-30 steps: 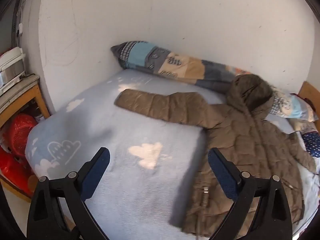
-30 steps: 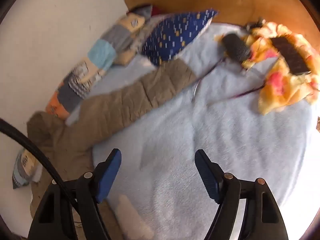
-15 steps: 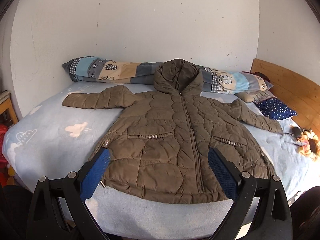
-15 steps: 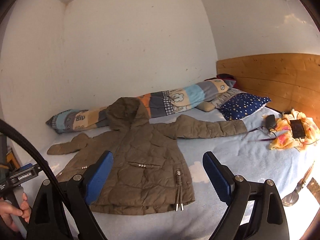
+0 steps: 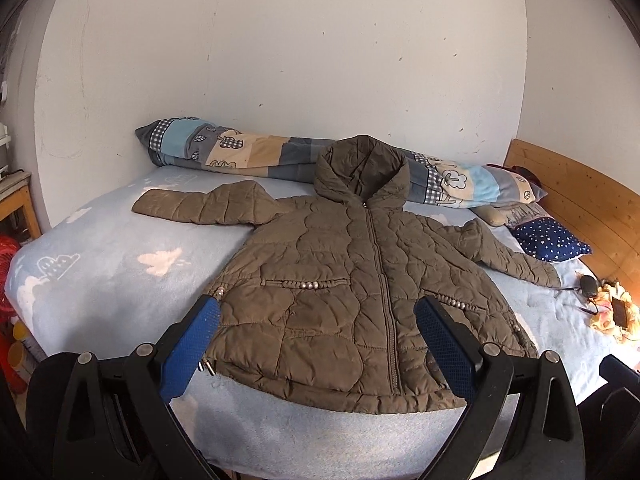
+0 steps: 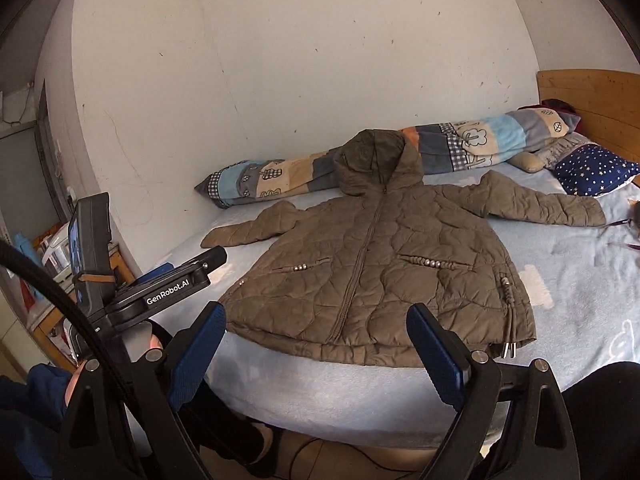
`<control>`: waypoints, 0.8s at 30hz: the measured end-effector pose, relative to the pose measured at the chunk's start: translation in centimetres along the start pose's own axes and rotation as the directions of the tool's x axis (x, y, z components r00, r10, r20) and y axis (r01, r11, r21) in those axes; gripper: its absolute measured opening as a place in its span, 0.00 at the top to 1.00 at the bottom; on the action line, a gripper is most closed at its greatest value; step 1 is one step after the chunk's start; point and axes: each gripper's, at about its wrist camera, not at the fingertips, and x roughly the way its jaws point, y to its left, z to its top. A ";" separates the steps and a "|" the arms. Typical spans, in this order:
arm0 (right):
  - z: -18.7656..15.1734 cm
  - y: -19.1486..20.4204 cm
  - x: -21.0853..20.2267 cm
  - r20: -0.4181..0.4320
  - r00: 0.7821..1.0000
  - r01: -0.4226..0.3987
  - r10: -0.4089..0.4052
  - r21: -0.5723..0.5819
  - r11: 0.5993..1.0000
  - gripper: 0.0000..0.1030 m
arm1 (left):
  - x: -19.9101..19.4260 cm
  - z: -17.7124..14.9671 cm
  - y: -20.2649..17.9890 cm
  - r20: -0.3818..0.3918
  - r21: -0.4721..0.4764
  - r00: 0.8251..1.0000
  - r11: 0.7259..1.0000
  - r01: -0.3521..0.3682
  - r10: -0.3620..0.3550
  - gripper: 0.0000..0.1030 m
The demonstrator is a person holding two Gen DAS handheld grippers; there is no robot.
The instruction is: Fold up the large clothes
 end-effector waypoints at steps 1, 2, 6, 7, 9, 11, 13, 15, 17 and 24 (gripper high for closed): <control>0.0 0.1 0.0 -0.001 1.000 0.007 -0.007 -0.001 1.000 0.08 | 0.1 0.0 0.0 0.002 -0.005 1.000 1.000 0.004 -0.004 0.05; 0.0 0.2 0.0 -0.001 1.000 0.021 -0.021 -0.001 1.000 0.08 | 0.2 -0.1 -0.1 0.004 -0.003 1.000 1.000 0.003 -0.003 0.05; 0.4 0.2 0.0 -0.017 0.999 0.049 -0.049 0.013 0.999 0.08 | 0.9 -0.3 0.2 -0.023 0.001 1.000 1.000 0.002 -0.002 0.05; 0.5 0.2 0.3 -0.023 0.998 0.054 -0.053 0.011 0.999 0.08 | 1.0 -0.4 0.3 -0.026 -0.004 1.000 1.000 -0.002 0.002 0.05; 0.7 0.0 1.0 -0.038 0.998 0.057 -0.057 0.008 0.998 0.08 | 1.3 -0.3 0.6 -0.026 -0.011 1.000 1.000 -0.014 0.014 0.05; 1.5 -0.2 1.8 -0.027 0.997 0.079 -0.079 -0.004 0.997 0.08 | 1.7 0.0 0.8 -0.023 -0.021 0.999 0.999 -0.035 0.034 0.05; 2.5 -0.5 2.3 0.007 0.993 0.115 -0.115 -0.021 0.993 0.08 | 2.3 0.4 1.2 -0.027 -0.023 0.999 0.999 -0.045 0.044 0.05; 3.6 -0.6 3.5 0.026 0.986 0.168 -0.167 -0.072 0.983 0.08 | 3.1 0.7 1.2 -0.033 -0.011 0.998 0.998 -0.058 0.058 0.05; 4.6 -0.9 5.1 0.040 0.979 0.202 -0.198 -0.112 0.973 0.06 | 4.2 1.3 1.0 -0.036 0.006 0.997 0.997 -0.071 0.071 0.05; 6.4 -4.2 9.9 0.010 0.973 0.232 -0.233 -0.099 0.968 0.05 | 8.7 3.8 -0.4 0.027 0.092 0.991 0.987 -0.133 0.131 0.05</control>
